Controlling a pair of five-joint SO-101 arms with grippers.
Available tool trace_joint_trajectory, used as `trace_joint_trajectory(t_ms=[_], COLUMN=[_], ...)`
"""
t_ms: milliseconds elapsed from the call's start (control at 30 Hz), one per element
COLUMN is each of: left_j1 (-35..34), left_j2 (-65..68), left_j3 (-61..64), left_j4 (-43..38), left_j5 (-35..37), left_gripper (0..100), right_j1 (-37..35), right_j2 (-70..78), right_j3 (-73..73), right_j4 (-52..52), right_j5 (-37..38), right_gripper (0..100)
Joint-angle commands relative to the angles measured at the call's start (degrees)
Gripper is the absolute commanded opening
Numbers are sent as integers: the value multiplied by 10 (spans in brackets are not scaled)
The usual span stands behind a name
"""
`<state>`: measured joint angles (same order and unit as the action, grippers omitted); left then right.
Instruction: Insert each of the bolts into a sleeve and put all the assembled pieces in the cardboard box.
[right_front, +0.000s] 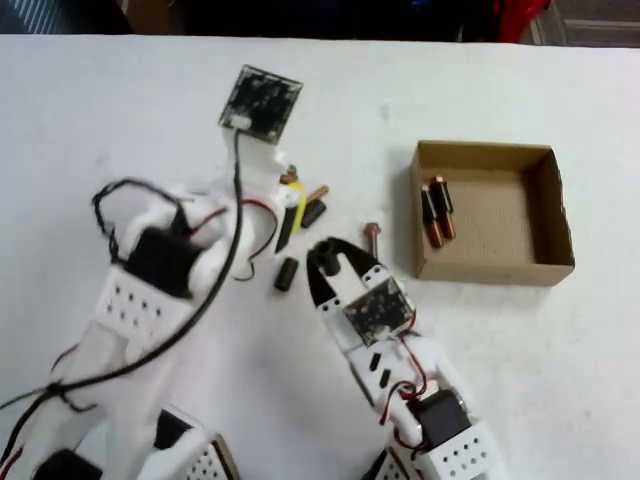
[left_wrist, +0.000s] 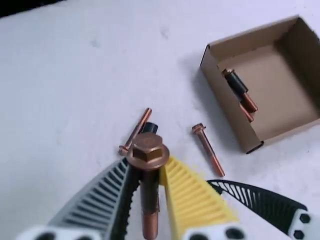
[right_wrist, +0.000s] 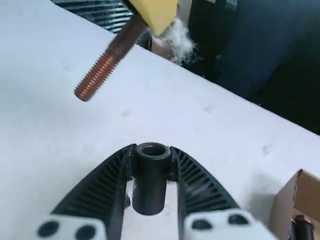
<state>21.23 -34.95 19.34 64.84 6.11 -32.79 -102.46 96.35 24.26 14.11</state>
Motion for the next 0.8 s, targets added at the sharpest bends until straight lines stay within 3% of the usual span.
trace_joint_trajectory(t_ms=[0,100,367,633,767], left_j1=[-2,-2,9,88,103], left_j2=[-70,-110,-223,-360,-410], left_j3=[33,77,224,424,474], left_j4=[-84,-138,-312,-513,-537], left_j5=[-1,-1,-1,-1,0], left_gripper=[22,23,23,23,23], right_j1=[-9,-7,-7,-7,-7], right_j2=[-6,-6,-6,-6,-6], right_j3=[5,5,5,5,5], right_j4=[-44,-59,-58,-58,-57], right_j5=[-40,-94,-101,-98,-97], right_gripper=[16,16,16,16,16])
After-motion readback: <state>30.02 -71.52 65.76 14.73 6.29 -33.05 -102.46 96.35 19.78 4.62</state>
